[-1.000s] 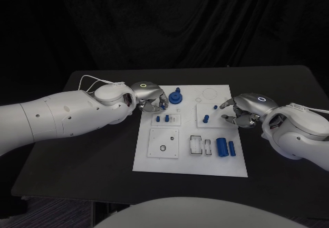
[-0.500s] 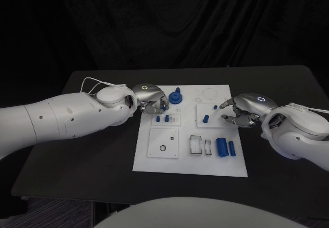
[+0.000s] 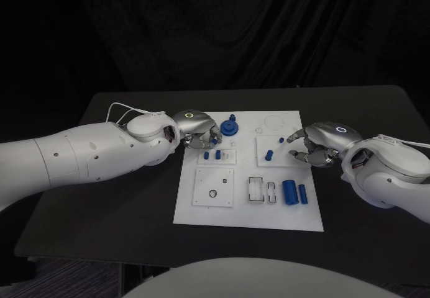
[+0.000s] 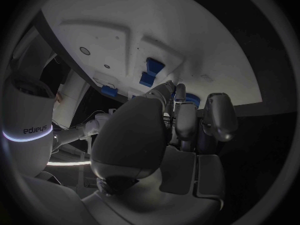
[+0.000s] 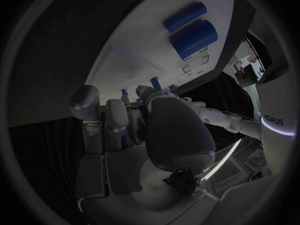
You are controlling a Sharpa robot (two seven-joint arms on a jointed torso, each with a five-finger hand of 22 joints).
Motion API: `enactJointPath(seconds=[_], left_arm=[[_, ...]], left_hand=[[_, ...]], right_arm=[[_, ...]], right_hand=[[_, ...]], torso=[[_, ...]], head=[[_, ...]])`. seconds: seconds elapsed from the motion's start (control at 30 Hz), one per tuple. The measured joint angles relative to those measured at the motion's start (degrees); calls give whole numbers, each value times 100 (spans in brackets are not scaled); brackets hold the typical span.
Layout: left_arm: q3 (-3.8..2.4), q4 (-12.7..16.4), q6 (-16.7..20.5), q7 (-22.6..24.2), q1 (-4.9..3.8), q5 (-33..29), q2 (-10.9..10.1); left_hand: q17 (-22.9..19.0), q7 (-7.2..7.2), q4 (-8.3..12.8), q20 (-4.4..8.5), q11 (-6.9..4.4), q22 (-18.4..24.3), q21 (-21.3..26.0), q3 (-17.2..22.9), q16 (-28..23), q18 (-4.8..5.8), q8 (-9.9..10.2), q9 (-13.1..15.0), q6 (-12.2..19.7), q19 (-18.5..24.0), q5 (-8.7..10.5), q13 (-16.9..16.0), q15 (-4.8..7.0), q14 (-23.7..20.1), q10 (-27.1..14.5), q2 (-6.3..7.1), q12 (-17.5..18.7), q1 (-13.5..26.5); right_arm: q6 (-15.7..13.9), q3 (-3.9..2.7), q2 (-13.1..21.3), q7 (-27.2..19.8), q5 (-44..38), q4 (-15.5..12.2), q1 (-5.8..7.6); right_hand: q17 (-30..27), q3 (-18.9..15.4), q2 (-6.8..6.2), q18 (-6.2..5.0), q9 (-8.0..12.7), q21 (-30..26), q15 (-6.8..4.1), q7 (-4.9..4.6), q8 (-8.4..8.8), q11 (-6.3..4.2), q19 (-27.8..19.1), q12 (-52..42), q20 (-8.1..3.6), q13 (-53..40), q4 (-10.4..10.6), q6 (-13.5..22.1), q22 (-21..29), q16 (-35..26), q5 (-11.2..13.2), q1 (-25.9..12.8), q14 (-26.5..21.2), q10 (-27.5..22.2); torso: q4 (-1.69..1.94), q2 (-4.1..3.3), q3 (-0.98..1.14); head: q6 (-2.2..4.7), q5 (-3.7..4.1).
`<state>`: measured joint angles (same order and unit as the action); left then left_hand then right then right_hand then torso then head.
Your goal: Assemble the parts on the task board
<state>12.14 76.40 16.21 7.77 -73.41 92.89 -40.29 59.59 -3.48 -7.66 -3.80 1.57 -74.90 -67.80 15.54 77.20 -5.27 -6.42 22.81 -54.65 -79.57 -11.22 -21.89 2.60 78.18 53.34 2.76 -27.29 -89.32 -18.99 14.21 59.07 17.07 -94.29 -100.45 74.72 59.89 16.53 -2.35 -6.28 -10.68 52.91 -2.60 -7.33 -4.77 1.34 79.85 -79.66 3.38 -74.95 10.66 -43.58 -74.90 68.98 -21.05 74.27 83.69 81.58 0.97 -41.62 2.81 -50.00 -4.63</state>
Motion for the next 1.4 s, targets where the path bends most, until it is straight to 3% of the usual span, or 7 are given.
enactJointPath(seconds=[0.63,1.4], left_arm=[[8,-99,66,-26,15,3,80],[0,-172,-126,-69,32,0,115]], left_hand=[[-104,0,-16,-7,18,0,59,15,-68,0,24,-3,-1,37,-47,0,-35,-38,19,0,28,0],[-432,44,-16,-41,18,0,312,15,-270,0,142,-23,122,165,-19,0,-45,-213,19,0,94,0]], right_arm=[[66,0,-10,21,0,0,0],[134,0,-9,49,1,-4,0]], right_hand=[[-21,16,25,0,8,-35,0,0,0,0,0,24,0,2,-16,0,0,-26,0,23,0,0],[-20,32,25,0,12,-35,0,-21,0,0,0,23,0,3,-32,-21,0,-24,0,22,0,0]], torso=[[-1,1,0],[-1,-2,1]], head=[[0,-1],[0,18]])
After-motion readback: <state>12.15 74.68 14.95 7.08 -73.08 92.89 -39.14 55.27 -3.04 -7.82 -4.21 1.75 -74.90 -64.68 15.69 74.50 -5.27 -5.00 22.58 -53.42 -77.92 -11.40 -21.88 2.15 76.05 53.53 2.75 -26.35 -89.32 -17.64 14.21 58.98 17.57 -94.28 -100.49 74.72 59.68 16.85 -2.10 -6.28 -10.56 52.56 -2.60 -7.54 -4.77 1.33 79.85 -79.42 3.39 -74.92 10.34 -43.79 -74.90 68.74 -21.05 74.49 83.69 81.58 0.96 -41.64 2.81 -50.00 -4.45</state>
